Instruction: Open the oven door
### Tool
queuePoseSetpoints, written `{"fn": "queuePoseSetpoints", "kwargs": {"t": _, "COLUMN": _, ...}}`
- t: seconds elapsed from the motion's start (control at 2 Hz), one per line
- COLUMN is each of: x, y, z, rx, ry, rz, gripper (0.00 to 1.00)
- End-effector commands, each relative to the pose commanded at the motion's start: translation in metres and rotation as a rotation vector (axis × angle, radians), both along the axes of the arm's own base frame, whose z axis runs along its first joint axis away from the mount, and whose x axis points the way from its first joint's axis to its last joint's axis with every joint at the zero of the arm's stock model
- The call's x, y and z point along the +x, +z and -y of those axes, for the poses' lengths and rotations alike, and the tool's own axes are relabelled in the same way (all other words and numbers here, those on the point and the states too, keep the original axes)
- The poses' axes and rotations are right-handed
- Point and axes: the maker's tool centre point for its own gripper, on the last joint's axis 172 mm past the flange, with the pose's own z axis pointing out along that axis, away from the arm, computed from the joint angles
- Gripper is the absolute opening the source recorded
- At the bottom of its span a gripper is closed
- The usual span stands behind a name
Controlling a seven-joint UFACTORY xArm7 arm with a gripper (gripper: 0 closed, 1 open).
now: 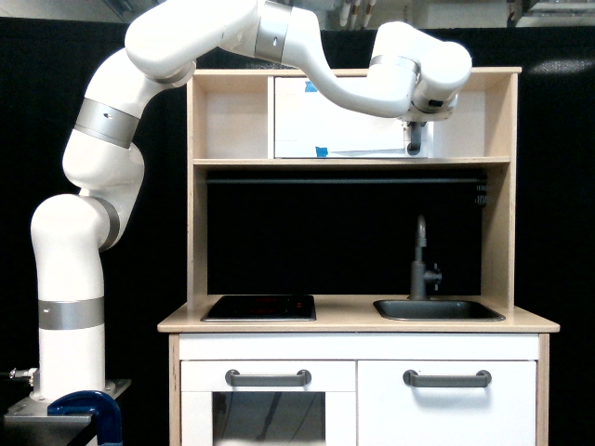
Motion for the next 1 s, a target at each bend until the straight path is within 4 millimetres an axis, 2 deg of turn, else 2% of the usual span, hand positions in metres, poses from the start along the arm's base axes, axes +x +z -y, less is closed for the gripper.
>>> {"fn": "queuePoseSetpoints", "kwargs": {"t": 1.0, "x": -0.011, "y": 0.006, "z": 0.03, "rx": 0.0, "ry": 0.0, "rz": 0.0, "gripper": 0.0}}
